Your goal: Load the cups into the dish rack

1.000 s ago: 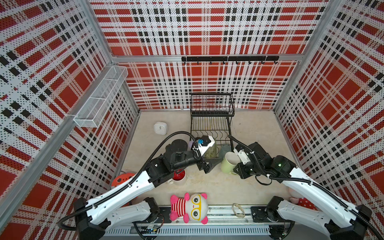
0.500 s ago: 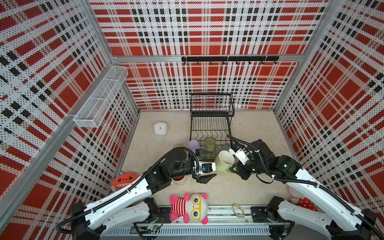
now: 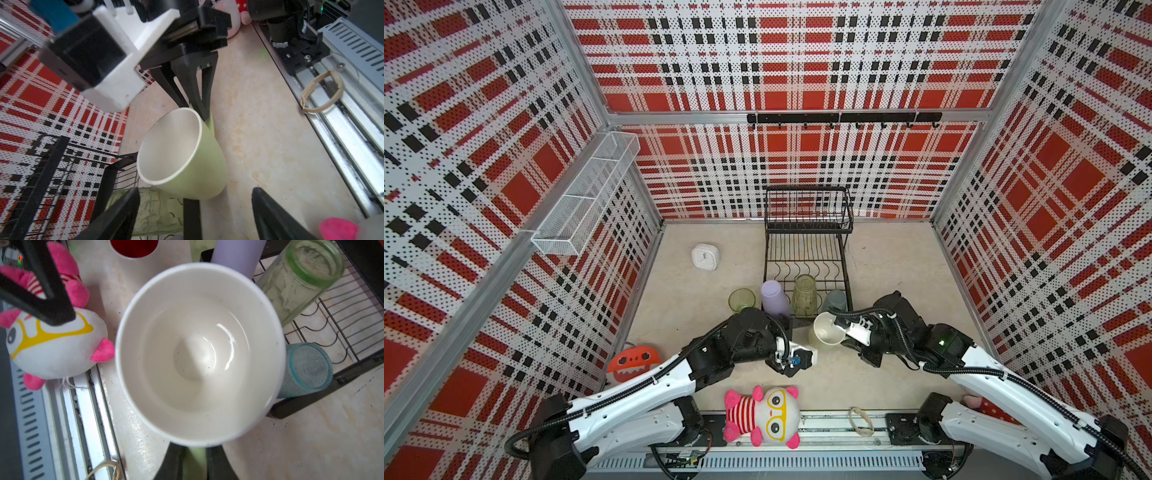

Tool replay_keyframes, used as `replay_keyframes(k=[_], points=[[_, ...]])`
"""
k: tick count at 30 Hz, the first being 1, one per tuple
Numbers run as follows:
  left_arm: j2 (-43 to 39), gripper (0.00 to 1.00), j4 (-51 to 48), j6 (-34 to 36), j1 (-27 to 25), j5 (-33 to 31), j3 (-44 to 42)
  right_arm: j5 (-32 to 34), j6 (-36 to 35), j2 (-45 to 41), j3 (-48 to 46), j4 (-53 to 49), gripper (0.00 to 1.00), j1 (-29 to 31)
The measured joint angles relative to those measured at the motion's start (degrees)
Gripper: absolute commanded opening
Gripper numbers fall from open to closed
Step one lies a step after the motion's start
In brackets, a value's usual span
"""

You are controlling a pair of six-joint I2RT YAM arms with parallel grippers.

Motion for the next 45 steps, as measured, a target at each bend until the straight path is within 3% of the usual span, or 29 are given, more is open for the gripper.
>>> replay_keyframes(k=[10,26,33,37,39,43,45], points=[[-5.4,0.87,1.9,-3.1,-0.3,-0.5,-6.5,0.2,-12.3,5.7,-1.2,-0.3,0.0,0.9],[-2.8,0.86,3.4,-6.1,-1.1,-0.6,-9.5,-1.7,-10.6,12.7,-5.1,3.9,0.0,1.9],[-2.6,0.86,3.8,-6.4,-1.4,-0.6,-9.9,-1.8,-9.3,11.4,-6.8,6.8,0.3,1.9],[-1.9,0.85,4.0,-6.6,-1.5,-0.5,-9.9,-1.9,-8.7,8.3,-6.8,7.4,0.73,1.9],[-0.9,0.84,4.1,-6.6,-1.5,-0.6,-9.7,-2.5,-9.2,5.6,-6.7,7.3,0.81,1.8],[3.9,0.83,2.8,-6.3,-2.0,-1.7,-7.2,-5.8,-8.9,1.0,-6.0,6.9,0.83,-1.6],[6.6,0.82,1.7,-5.9,-2.7,-2.6,-4.8,-8.3,-7.6,-0.9,-5.0,7.2,0.82,-6.7]])
